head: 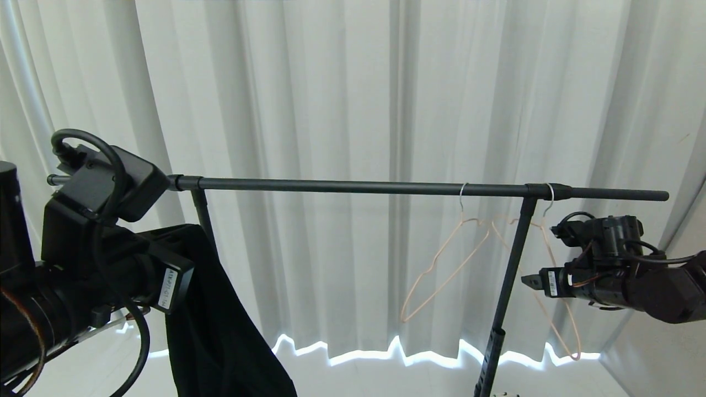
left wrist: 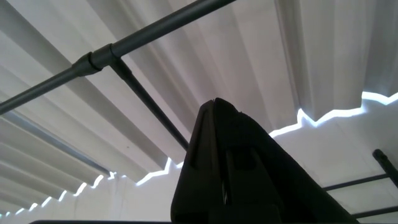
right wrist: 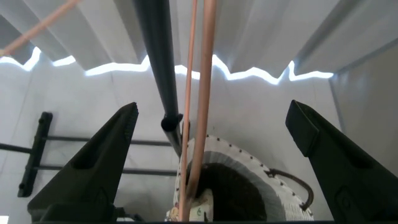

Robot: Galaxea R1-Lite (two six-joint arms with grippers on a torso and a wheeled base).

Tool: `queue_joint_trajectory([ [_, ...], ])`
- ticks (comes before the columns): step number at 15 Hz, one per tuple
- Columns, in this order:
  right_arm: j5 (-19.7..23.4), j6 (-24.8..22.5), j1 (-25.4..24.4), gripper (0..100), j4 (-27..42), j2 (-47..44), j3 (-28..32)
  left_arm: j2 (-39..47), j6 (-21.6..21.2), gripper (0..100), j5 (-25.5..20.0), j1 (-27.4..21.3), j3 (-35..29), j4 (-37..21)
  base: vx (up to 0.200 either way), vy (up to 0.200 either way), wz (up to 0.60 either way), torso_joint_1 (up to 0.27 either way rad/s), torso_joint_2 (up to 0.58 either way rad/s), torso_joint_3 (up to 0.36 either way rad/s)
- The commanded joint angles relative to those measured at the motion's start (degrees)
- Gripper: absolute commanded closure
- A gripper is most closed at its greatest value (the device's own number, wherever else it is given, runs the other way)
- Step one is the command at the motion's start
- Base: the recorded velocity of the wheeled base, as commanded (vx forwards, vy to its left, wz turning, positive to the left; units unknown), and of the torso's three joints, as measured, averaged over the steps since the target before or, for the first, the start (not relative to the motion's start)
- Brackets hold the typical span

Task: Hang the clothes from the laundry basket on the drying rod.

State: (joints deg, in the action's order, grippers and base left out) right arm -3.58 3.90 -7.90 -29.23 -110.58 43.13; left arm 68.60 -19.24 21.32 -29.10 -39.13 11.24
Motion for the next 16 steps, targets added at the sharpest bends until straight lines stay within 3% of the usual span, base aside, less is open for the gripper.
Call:
queue_joint_trajectory([
  [1,-0.11,-0.03,-0.01,0,-1.00,-1.92,-0.06,0.13,-0.01,100,0.04,0.01,0.02,0.01,0.000,0.000,0.00,0.000,0.00,0.000],
  [4,-0.02,0.05,-0.01,0,-1.70,-2.27,-0.06,0.13,-0.01,100,0.04,0.01,-0.07,0.01,0.000,0.000,0.00,0.000,0.00,0.000],
  [5,-0.11,-0.03,-0.01,100,-1.70,-2.27,-0.06,0.13,-0.01,100,0.04,0.01,-0.07,0.01,0.000,0.000,0.00,0.000,0.00,0.000],
  [16,-0.46,-0.12,-0.19,100,-2.85,2.48,-1.21,0.13,0.08,100,0.04,0.71,0.46,2.82,0.000,0.000,0.00,0.000,0.00,0.000],
])
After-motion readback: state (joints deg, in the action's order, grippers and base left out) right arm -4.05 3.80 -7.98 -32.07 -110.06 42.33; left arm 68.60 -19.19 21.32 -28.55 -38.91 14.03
